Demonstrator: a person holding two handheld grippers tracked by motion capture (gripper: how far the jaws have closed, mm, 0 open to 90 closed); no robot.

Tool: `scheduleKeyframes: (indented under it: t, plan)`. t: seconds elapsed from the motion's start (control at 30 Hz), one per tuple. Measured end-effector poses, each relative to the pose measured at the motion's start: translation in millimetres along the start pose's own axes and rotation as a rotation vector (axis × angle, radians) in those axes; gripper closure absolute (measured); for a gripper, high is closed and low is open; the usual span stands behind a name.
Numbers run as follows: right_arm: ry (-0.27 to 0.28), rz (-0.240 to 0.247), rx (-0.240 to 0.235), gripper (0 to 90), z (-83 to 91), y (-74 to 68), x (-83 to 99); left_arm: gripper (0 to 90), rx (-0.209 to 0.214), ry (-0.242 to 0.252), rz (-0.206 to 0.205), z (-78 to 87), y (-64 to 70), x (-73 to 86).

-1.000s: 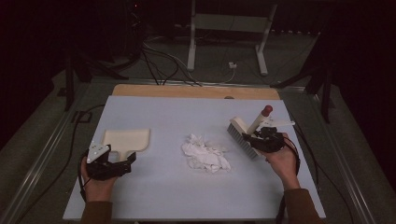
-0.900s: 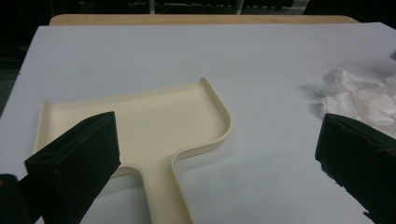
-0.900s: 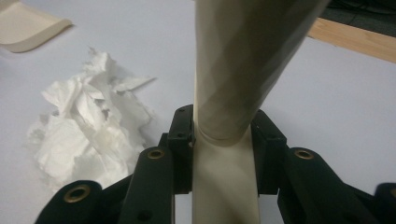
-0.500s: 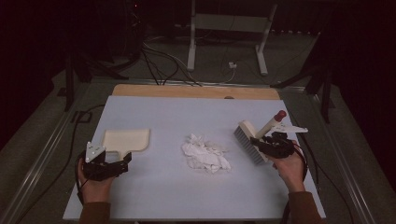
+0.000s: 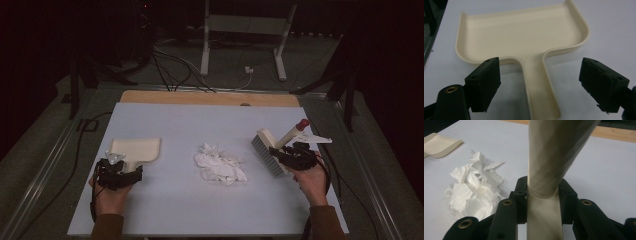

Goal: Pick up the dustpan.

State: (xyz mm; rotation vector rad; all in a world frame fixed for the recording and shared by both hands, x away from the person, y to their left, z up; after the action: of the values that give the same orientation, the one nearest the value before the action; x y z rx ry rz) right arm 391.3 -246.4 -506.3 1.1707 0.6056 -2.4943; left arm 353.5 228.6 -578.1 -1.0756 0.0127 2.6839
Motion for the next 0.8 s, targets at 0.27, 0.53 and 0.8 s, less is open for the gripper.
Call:
scheduleKeyframes:
  t: [0.27, 0.53, 0.8]
  plan:
    - [0.016, -0.003, 0.004, 67.2, 3.5, 2.1, -2.7, 45.0, 0.016, -0.069, 0.006, -11.8, -2.0, 8.5]
    - [0.013, -0.003, 0.004, 67.3, 3.6, 3.4, -1.8, 55.3, -0.003, -0.091, 0.002, -14.5, -1.3, 8.7]
    - [0.019, -0.006, 0.002, 67.2, 5.1, 4.2, -2.6, 66.5, -0.008, -0.111, -0.012, -14.5, 0.3, 7.5]
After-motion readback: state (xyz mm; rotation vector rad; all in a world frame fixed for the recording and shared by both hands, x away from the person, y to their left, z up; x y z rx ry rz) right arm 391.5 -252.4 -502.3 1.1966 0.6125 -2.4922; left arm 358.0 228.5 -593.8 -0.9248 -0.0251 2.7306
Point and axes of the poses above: each handheld gripper's, and its own axes: z roughly backward along the jaws, x roughly out of its underside, y roughly to its right, the point moved 10 cm from there along -z, roughly forward along the jaws, and after that the axes turned 7 degrees about -z, right-handed, at the moved point
